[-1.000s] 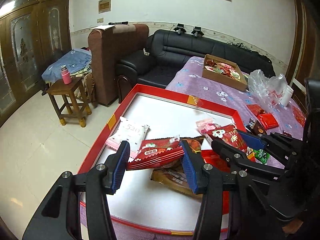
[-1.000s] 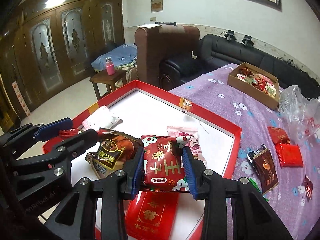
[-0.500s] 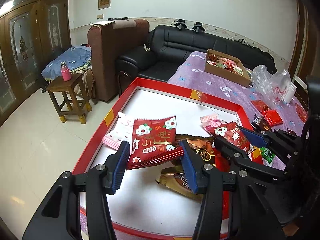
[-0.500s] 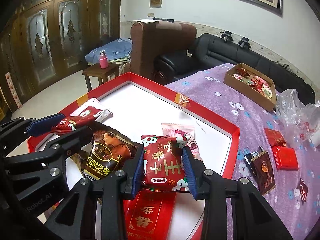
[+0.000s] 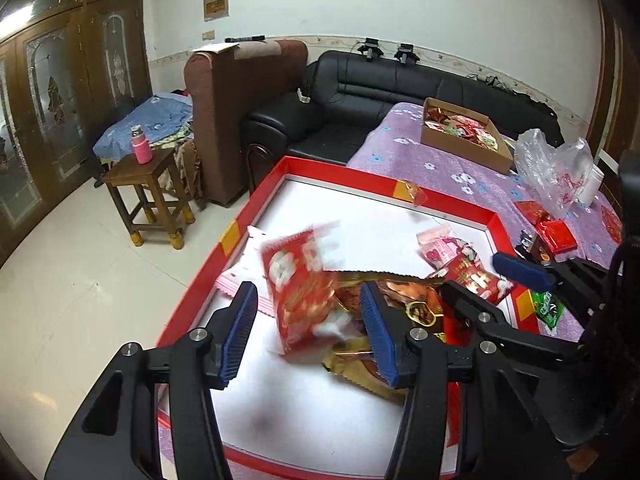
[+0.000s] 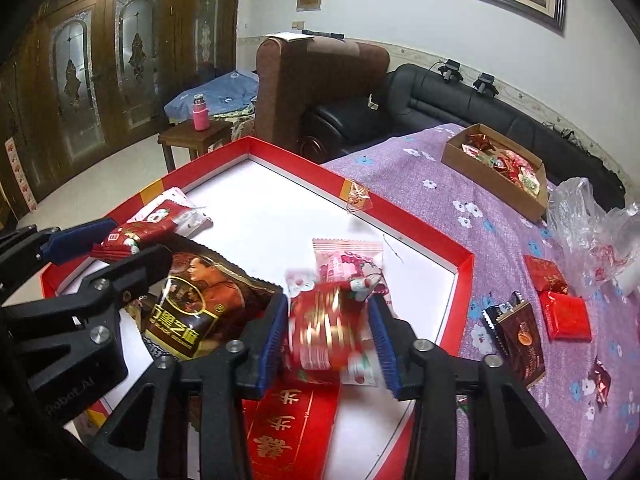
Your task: Organize snacks
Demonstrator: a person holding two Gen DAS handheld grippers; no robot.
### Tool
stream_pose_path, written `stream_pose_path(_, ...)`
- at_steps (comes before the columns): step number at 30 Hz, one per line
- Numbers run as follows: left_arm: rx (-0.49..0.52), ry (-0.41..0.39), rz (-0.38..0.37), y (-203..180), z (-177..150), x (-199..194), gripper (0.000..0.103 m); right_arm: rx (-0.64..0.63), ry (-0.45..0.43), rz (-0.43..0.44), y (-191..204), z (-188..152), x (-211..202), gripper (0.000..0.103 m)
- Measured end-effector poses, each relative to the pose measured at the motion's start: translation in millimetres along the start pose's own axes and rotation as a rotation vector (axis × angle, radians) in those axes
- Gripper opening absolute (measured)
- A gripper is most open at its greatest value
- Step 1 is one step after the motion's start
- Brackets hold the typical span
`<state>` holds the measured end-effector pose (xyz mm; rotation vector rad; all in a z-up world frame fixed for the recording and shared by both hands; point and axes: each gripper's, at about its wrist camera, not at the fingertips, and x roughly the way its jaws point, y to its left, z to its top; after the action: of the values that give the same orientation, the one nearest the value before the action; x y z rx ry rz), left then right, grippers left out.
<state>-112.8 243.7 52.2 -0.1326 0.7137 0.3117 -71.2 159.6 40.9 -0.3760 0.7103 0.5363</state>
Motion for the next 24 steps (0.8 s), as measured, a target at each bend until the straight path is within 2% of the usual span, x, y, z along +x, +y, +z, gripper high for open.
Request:
stream_pose_path(1, 0.001, -0.006, 0.007, 0, 0, -1, 0.053, -0.002, -0.005, -0.006, 0, 0, -2, 0.054)
stream_pose_path(3, 0.002, -0.025, 0.015, 0, 1, -6, 0.065, -0.012, -0.021, -0.032, 1, 0, -6, 0.059)
stream_pose_path(4, 0.004, -0.040, 0.019, 0, 1, -10, 0.067, -0.018, -0.026, -0.044, 0, 0, -8, 0.060)
stream_pose_path(8, 0.025, -0.087, 0.039, -2, 4, -23, 0.068, -0.024, -0.049, -0.074, -2, 0, -17, 0.064)
stream_pose_path(12, 0.029, -0.116, 0.033, -5, 5, -34, 0.075, -0.028, -0.064, -0.115, -7, 0, -25, 0.065)
stream_pose_path(19, 0.070, -0.141, 0.010, -23, 4, -48, 0.075, -0.026, -0.099, -0.191, -20, -3, -47, 0.066)
stream_pose_path(24, 0.096, -0.155, -0.003, -34, 5, -58, 0.075, -0.022, -0.138, -0.235, -29, -5, -66, 0.073)
